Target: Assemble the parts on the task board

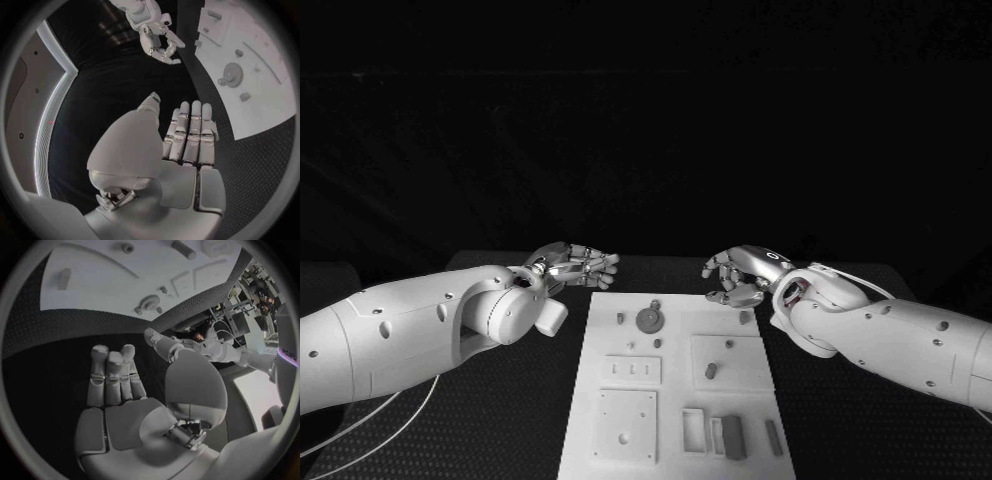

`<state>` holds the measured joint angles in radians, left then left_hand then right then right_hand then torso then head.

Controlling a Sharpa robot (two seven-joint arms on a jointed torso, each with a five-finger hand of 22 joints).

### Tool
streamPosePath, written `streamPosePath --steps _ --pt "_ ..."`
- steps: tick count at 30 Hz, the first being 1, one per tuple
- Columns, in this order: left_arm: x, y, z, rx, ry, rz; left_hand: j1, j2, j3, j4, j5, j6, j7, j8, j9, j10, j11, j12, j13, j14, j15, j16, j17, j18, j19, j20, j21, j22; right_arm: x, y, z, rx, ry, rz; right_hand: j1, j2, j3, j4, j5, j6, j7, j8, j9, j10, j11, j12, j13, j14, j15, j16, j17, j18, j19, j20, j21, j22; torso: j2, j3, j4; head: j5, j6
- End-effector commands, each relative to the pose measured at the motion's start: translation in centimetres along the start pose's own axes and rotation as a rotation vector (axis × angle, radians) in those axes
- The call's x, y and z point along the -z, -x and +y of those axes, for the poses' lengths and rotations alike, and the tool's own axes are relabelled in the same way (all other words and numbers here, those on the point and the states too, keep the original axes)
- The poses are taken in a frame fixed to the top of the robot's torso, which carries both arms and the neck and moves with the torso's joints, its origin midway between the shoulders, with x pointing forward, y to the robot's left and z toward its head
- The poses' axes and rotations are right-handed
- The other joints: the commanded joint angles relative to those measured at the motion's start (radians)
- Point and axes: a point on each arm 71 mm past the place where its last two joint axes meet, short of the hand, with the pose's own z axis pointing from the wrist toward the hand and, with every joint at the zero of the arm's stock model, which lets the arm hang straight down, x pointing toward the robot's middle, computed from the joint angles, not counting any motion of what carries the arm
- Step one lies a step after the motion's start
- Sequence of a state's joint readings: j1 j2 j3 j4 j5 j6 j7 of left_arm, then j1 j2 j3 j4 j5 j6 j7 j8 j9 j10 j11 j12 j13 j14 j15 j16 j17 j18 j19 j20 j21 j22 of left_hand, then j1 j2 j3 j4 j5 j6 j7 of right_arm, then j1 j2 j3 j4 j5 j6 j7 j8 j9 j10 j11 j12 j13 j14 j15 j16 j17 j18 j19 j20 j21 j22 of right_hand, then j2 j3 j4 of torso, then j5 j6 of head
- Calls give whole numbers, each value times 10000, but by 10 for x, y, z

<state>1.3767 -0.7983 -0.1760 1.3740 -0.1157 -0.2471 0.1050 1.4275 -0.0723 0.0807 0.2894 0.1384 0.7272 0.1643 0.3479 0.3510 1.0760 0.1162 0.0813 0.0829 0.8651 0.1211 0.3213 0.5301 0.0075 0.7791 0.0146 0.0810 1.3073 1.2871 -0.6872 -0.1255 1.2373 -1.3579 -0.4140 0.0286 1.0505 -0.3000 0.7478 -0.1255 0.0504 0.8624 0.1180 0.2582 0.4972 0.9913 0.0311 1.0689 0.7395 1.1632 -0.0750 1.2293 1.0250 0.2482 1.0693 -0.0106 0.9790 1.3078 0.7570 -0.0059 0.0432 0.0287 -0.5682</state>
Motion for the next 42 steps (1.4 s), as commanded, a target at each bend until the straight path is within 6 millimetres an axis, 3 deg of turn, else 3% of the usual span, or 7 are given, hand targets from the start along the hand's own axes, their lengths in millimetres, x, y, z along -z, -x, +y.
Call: streamPosePath --steps 1,5,16,19,23,36,42 --pt "-1 -3 -3 -34 -167 245 5 81 -40 5 37 25 29 -37 8 90 8 33 16 18 -15 29 8 132 46 47 -58 186 2 -1 -9 -869 385 543 57 64 -57 -20 3 259 308 -28 -11 -35 50 58 -17 1 32 15 -15 136 -50 8 25 121 -34 55 -80 13 -2" --pt "-1 -2 -3 -38 -174 258 20 85 -43 1 37 36 39 -37 11 190 10 76 38 9 -8 18 21 128 39 47 -63 185 5 2 -30 -1066 -35 527 189 119 -161 -34 65 194 339 -68 -48 -123 82 61 -38 -75 63 2 -14 136 -131 48 17 141 -26 86 -81 -125 14" --pt "-1 -2 -2 -38 -154 304 30 86 -46 1 35 36 39 -41 11 174 9 60 33 5 -6 13 28 125 37 49 -66 186 18 -11 -72 -913 -955 1098 459 181 -1054 -150 585 -369 390 -343 -267 -567 147 108 -156 -500 137 -14 10 136 -570 276 -55 174 -27 72 -70 -210 -28" --pt "-2 -2 -2 -37 -148 322 31 89 -46 2 35 36 40 -41 11 172 10 57 32 5 -5 12 30 125 37 50 -66 186 20 -20 -77 -871 -1082 1303 475 222 -1435 -278 1060 -1049 370 -633 -392 -777 140 72 -217 -708 140 -77 -14 136 -770 360 -136 162 -23 73 -62 -225 -40" --pt "-2 -1 -2 -36 -142 337 31 93 -46 3 35 36 42 -42 11 168 13 53 30 4 -5 11 33 124 37 50 -67 186 24 -29 -82 -874 -1197 1521 555 274 -1753 -394 1379 -1223 396 -606 -365 -941 166 62 -272 -871 167 -110 -40 136 -921 436 -213 147 -17 65 -46 -247 -61" --pt "-2 -1 -1 -132 -55 361 39 128 -40 4 46 38 65 -47 11 165 37 40 27 3 -3 5 46 124 37 50 -68 186 28 -43 -84 -963 -1277 1750 573 331 -2002 -396 1609 -1339 512 -537 -327 -1013 267 129 -314 -937 254 -71 -59 136 -963 486 -242 140 -21 59 -42 -215 -135" --pt "-2 -1 -1 -132 -55 388 40 128 -42 4 47 38 68 -49 11 164 39 36 26 2 -3 4 49 123 36 51 -69 186 28 -47 -87 -813 -1407 1728 756 560 -1985 -430 1415 -989 552 -289 -233 -981 307 212 -339 -906 296 -10 -70 136 -925 480 -223 144 -23 47 -44 -221 -155"
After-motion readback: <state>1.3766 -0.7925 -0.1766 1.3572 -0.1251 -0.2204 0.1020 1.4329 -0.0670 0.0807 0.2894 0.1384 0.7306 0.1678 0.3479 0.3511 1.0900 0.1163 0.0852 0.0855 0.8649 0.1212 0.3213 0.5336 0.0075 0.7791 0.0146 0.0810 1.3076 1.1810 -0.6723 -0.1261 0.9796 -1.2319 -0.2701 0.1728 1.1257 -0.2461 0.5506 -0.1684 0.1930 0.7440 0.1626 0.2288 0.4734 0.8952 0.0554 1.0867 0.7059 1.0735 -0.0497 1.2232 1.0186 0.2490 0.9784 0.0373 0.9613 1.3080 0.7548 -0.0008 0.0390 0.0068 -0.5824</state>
